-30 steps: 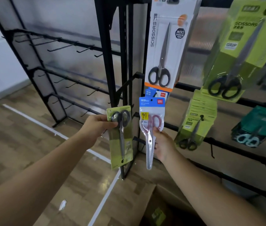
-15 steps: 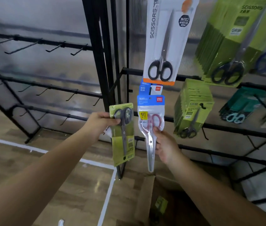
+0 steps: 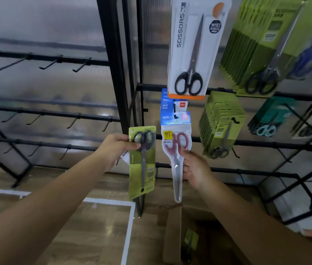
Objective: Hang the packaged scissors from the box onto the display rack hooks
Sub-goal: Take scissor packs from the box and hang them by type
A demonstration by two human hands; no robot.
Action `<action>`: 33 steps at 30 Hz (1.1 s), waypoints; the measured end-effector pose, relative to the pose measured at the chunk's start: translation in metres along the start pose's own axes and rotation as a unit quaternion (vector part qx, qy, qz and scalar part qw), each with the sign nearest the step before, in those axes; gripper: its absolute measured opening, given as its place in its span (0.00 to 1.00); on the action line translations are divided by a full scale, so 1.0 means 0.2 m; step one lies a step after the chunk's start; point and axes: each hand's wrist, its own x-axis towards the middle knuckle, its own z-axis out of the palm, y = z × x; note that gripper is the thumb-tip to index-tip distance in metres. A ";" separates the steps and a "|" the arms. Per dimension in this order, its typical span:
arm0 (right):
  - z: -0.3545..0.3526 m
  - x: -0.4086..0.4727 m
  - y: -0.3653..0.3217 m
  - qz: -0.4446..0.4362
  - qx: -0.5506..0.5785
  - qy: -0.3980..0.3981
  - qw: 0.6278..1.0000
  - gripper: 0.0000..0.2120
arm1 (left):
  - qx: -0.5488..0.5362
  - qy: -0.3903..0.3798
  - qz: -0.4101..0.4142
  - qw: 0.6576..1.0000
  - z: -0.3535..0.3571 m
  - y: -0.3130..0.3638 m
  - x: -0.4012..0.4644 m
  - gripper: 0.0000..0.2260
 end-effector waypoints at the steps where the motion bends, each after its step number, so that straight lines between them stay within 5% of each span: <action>1: 0.01 0.01 -0.02 0.003 0.006 0.014 1.000 0.13 | -0.004 -0.002 0.002 1.000 0.00 0.01 0.01 0.06; 9: 0.16 0.17 -0.25 -0.011 -0.047 0.062 0.997 0.09 | -0.006 -0.021 -0.004 1.000 0.00 0.05 0.07 0.06; 13: 0.19 0.18 -0.26 -0.096 -0.202 0.107 0.969 0.14 | -0.016 -0.034 0.002 0.999 -0.03 0.06 0.09 0.06; 16: 0.22 0.10 -0.22 -0.169 -0.186 0.049 0.967 0.09 | -0.052 -0.056 -0.011 0.997 -0.06 0.08 0.10 0.05; 20: 0.23 0.01 -0.14 -0.124 -0.277 -0.085 0.949 0.06 | -0.121 -0.076 -0.026 0.989 -0.09 0.08 0.11 0.07; 26: 0.15 0.02 -0.11 -0.169 -0.270 -0.057 0.946 0.08 | -0.173 -0.065 0.004 0.983 -0.08 0.11 0.13 0.07; 31: 0.07 0.02 -0.19 -0.184 -0.424 -0.108 0.880 0.15 | -0.042 -0.151 0.014 0.988 -0.10 0.13 0.11 0.08; 33: 0.11 0.00 -0.20 -0.202 -0.410 -0.095 0.884 0.18 | 0.010 -0.182 0.008 0.983 -0.05 0.14 0.10 0.06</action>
